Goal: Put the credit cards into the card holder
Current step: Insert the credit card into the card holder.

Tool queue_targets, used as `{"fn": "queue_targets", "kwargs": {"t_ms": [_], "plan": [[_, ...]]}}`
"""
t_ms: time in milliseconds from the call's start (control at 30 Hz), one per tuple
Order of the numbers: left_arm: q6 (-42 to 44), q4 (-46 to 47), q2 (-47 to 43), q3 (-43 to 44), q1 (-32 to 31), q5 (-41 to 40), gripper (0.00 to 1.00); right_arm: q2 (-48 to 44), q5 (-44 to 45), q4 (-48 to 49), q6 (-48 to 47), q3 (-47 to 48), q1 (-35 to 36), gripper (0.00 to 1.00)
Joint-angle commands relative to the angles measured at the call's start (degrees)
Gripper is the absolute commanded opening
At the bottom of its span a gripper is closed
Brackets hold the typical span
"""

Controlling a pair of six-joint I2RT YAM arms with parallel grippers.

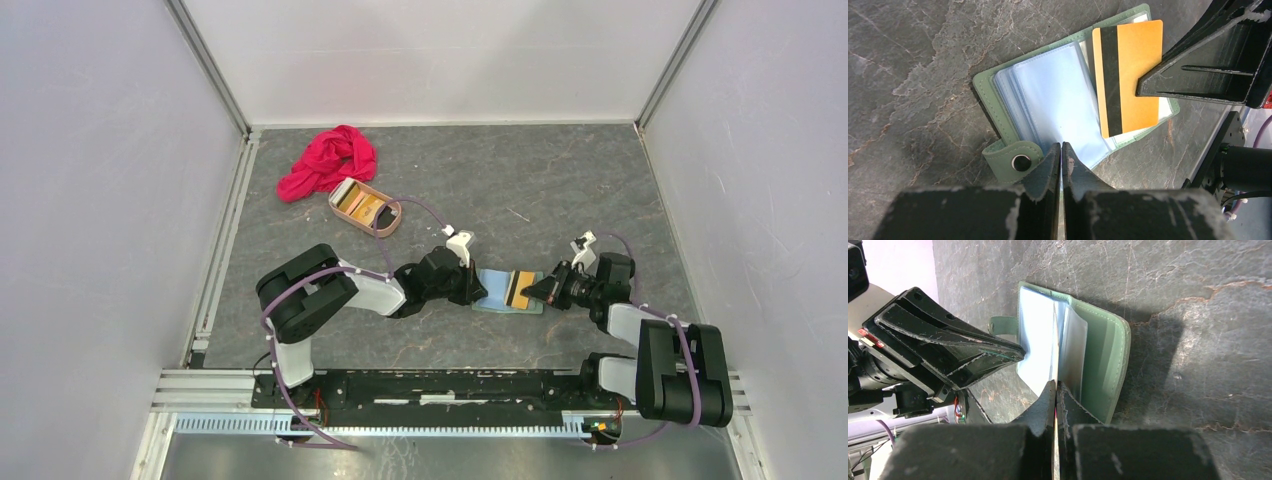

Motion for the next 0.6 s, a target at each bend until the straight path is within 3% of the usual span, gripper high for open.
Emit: {"fn": "queue_targets", "kwargs": {"t_ms": [0,567], "plan": [[0.78,-0.95,0.90,-1.18,-0.15,-2.53,0.10,1.24,1.16,2.10,-0.62,-1.10,-0.09,0.00],[0.19,-0.31,2.10,-1.68,-0.33,-1.93,0.08,3.51,-0.14,6.49,1.57,-1.28,0.67,0.00]]}}
